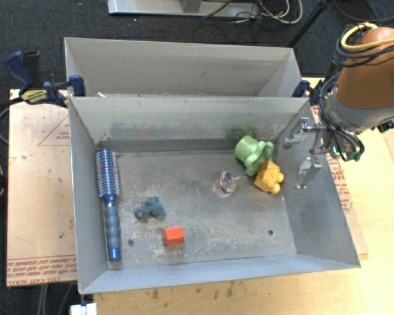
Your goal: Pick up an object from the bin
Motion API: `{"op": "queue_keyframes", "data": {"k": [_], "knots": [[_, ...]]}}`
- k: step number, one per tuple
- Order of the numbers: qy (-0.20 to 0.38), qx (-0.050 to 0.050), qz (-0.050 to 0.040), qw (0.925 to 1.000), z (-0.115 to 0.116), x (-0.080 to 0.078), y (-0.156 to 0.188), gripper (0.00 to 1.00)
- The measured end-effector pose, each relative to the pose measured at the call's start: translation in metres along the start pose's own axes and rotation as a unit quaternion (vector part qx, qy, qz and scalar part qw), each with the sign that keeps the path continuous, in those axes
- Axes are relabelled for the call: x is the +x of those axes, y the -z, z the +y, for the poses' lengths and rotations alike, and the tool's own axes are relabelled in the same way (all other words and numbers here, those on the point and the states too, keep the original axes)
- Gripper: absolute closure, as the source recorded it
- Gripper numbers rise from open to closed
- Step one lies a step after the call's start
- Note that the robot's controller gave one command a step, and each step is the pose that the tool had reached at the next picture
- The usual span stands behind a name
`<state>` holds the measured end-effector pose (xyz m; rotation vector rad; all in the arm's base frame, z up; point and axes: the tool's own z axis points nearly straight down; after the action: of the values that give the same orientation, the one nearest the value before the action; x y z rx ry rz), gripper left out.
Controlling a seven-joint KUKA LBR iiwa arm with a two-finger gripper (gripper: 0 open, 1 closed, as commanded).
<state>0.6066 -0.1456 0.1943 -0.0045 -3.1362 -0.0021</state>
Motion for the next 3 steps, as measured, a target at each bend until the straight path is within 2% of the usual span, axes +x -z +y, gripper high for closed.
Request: {"op": "queue_keyframes", "data": {"k": [1,2,3], "knots": [[-0.059,-0.001,-0.0001,0.9983,0.047,-0.012,-0.079,0.00],[-0.112,-0.001,-0.0022,0.9937,0.039,-0.051,-0.120,0.00],[-0.112,0.000,-0.0099,0.9937,0.038,-0.053,-0.117,1.00]]}}
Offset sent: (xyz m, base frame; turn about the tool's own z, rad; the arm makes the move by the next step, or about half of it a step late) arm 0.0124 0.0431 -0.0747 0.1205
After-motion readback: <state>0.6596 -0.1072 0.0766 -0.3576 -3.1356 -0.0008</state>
